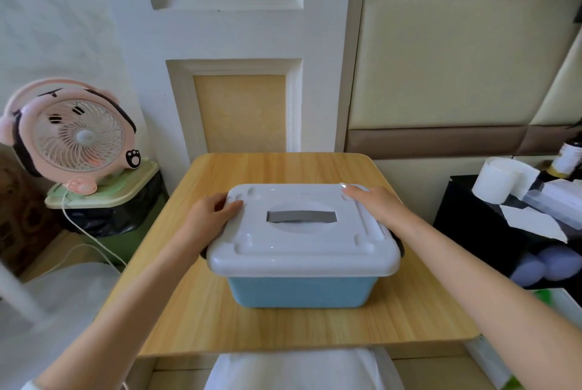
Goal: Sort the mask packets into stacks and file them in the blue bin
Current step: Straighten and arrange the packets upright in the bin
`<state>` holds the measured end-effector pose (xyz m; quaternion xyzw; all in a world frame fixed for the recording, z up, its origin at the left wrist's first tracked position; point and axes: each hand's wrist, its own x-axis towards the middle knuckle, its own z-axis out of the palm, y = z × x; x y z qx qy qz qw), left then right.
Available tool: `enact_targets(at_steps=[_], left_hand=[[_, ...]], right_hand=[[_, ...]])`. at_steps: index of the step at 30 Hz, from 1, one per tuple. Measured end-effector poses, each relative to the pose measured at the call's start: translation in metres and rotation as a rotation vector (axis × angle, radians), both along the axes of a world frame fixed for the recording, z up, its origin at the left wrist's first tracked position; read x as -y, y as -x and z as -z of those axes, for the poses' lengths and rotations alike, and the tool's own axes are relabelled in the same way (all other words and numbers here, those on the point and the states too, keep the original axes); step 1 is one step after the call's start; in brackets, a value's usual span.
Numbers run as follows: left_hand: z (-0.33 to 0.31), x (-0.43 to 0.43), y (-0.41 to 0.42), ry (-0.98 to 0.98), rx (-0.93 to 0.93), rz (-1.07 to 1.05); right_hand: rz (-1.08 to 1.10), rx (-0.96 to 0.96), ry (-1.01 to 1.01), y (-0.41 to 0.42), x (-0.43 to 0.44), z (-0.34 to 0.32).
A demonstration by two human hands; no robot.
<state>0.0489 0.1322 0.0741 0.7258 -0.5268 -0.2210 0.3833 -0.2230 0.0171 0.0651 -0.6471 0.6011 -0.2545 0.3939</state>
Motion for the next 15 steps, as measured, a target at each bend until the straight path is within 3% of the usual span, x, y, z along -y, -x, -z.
enact_targets(at_steps=[2,6,10,12,15], left_hand=[[0.007,-0.001,-0.004,-0.035,0.016,-0.092],[0.003,-0.015,-0.005,-0.197,-0.46,0.018],[0.002,-0.032,-0.015,-0.253,-0.68,0.173],[0.005,-0.032,-0.006,-0.117,-0.629,0.101],[0.008,-0.026,0.016,0.024,-0.355,-0.086]], right_hand=[[0.005,0.091,-0.07,0.001,-0.003,-0.001],[-0.021,0.197,-0.115,0.016,-0.023,0.002],[-0.103,0.42,-0.25,0.042,-0.067,0.01],[-0.079,0.543,-0.214,0.037,-0.085,0.01],[0.063,0.398,0.021,0.021,-0.091,0.009]])
